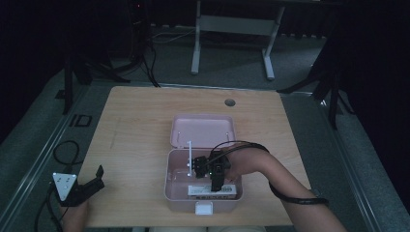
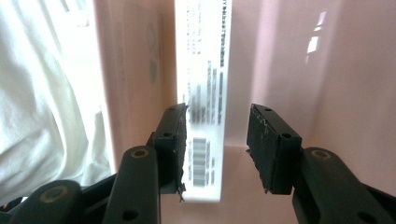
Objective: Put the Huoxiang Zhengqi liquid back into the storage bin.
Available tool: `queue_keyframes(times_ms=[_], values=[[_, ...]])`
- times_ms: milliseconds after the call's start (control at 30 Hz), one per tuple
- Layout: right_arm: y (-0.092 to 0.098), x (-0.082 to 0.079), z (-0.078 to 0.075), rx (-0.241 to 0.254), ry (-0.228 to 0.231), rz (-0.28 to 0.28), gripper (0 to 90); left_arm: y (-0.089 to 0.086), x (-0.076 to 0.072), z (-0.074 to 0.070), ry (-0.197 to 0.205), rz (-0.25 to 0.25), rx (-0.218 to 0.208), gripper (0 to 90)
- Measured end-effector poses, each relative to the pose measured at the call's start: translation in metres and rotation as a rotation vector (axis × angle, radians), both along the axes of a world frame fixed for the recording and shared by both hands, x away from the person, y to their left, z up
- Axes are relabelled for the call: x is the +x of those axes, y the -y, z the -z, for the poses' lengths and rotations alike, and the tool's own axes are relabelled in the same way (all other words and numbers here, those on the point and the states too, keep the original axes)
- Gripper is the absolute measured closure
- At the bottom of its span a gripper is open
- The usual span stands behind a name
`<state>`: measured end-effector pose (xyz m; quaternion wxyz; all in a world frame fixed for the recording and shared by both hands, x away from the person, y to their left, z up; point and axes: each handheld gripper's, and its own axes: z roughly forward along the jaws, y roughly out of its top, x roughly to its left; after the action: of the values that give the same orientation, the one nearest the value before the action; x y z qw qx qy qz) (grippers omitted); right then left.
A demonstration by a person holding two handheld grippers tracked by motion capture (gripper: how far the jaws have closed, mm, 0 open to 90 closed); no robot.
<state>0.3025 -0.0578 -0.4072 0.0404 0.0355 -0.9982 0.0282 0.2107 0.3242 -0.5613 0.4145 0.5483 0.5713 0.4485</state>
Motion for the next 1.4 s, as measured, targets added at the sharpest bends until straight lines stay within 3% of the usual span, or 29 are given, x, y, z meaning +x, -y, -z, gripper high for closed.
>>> queue_keyframes(times_ms=[300, 500, 733, 867, 1000, 1100, 1333, 1400], values=[[0.022, 0.006, -0.029, 0.074, 0.037, 0.039, 56.4, 0.0, 0.0, 0.0, -0.001, -0.001, 0.001, 2.1], [0.045, 0.013, -0.047, 0.154, 0.059, 0.076, 54.7, 0.0, 0.0, 0.0, -0.003, -0.002, 0.004, 2.1], [0.077, 0.022, -0.055, 0.223, 0.115, 0.158, 41.9, 0.001, 0.0, 0.0, -0.004, -0.003, 0.008, 2.1], [0.101, 0.03, -0.056, 0.268, 0.138, 0.238, 35.5, 0.001, 0.0, 0.0, -0.002, -0.003, 0.009, 2.1], [0.124, 0.038, -0.052, 0.321, 0.143, 0.317, 24.6, 0.001, 0.0, 0.0, -0.002, -0.004, 0.011, 2.1], [0.136, 0.045, -0.041, 0.361, 0.138, 0.342, 13.6, 0.002, 0.0, 0.0, -0.003, -0.004, 0.011, 2.1], [0.156, 0.061, -0.008, 0.392, 0.154, 0.386, 13.3, 0.002, 0.001, 0.0, -0.004, -0.003, 0.012, 2.1], [0.16, 0.066, 0.002, 0.393, 0.19, 0.395, 13.4, 0.002, 0.001, 0.0, -0.004, -0.003, 0.013, 2.1]])
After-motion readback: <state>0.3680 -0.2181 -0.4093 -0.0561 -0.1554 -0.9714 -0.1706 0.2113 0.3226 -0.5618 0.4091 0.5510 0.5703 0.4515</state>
